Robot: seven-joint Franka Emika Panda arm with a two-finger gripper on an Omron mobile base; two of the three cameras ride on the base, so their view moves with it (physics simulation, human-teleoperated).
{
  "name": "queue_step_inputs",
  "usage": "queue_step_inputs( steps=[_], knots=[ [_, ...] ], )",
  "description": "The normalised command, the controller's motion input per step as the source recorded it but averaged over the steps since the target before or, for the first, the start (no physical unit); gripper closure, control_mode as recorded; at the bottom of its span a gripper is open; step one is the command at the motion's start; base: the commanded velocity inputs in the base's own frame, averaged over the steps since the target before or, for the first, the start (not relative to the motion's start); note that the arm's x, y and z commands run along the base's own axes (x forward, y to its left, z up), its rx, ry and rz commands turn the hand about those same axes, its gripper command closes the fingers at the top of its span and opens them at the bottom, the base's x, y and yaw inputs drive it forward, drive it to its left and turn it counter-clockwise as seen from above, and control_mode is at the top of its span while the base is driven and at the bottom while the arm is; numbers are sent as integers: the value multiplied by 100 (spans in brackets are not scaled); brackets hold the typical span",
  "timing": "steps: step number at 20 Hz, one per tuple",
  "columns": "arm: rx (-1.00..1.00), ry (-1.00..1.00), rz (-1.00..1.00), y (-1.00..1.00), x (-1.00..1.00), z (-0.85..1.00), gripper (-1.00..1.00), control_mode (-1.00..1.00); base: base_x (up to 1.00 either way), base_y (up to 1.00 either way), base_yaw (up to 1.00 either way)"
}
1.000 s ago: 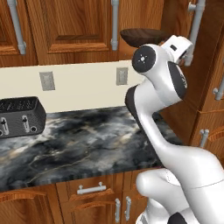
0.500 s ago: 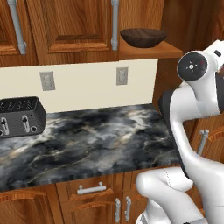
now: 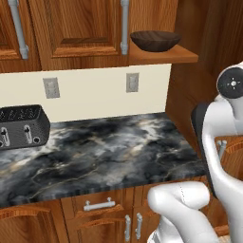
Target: Move the bowls from the cabinet to the plates on the dining table.
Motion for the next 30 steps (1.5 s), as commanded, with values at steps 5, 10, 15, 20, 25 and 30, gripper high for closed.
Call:
queue_step_inputs(
  steps=[5,10,15,20,25,30],
  knots=[
    [-7,0,0,53,-3,0,-100,-100,0,0,0],
    [0,0,0,94,-24,4,-100,-100,0,0,0],
    [4,0,0,68,-13,5,-100,-100,0,0,0],
    [34,-4,0,7,0,31,-100,-100,0,0,0],
    [52,-9,0,0,0,57,-100,-100,0,0,0],
    [42,-12,0,7,0,37,-100,-100,0,0,0]
  ],
)
